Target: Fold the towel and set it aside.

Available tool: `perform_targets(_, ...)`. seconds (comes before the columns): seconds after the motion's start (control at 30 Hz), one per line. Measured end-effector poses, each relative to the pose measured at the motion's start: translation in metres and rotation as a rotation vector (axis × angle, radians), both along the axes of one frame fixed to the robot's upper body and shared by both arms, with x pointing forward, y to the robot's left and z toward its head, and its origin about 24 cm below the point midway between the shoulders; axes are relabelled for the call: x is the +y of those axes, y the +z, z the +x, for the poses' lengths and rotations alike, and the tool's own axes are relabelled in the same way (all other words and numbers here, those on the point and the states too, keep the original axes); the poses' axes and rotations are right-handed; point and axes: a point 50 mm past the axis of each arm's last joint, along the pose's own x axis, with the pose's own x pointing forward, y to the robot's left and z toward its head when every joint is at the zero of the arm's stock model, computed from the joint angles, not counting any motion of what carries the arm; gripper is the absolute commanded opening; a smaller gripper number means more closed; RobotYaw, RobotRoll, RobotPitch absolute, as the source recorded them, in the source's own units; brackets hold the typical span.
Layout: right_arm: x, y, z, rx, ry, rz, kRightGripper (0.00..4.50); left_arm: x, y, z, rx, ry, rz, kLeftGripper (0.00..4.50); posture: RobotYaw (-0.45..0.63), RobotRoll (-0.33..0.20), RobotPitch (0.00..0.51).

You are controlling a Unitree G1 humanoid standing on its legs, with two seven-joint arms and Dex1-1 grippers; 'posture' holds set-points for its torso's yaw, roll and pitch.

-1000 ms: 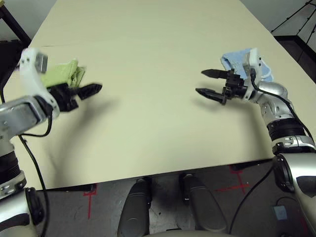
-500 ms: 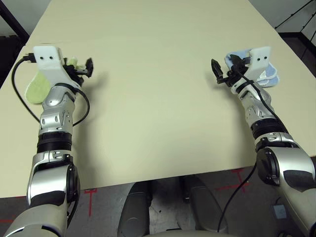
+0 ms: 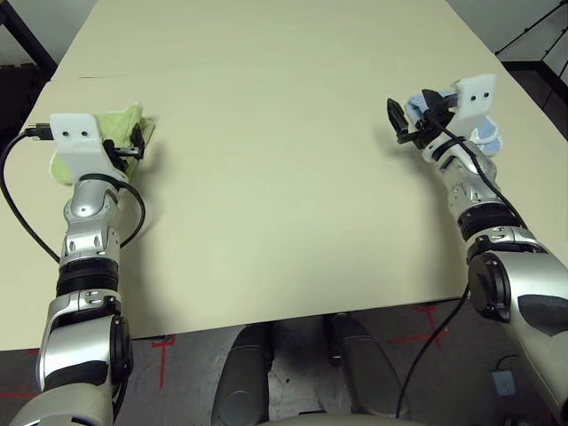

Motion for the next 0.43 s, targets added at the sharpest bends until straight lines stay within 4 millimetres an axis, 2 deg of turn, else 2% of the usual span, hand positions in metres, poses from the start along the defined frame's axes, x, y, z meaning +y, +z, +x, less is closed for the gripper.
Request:
perform_targets(0.2,-0.0034,-0.0018,-0.0005,0.003,-0.029,0.016,4.50,-0.0052,-0.0077,0.0014,0.031,-0.041,-0.032,4.48,-0.08,0.000,0.199)
perform_targets(0.43,-0.0099,-0.0031,-0.0020,0.005,-0.058,0.021,4.50,-0.0003,-0.0080,0.0000,0.030,0.000,-0.046,4.48,-0.10,0.000,0.193)
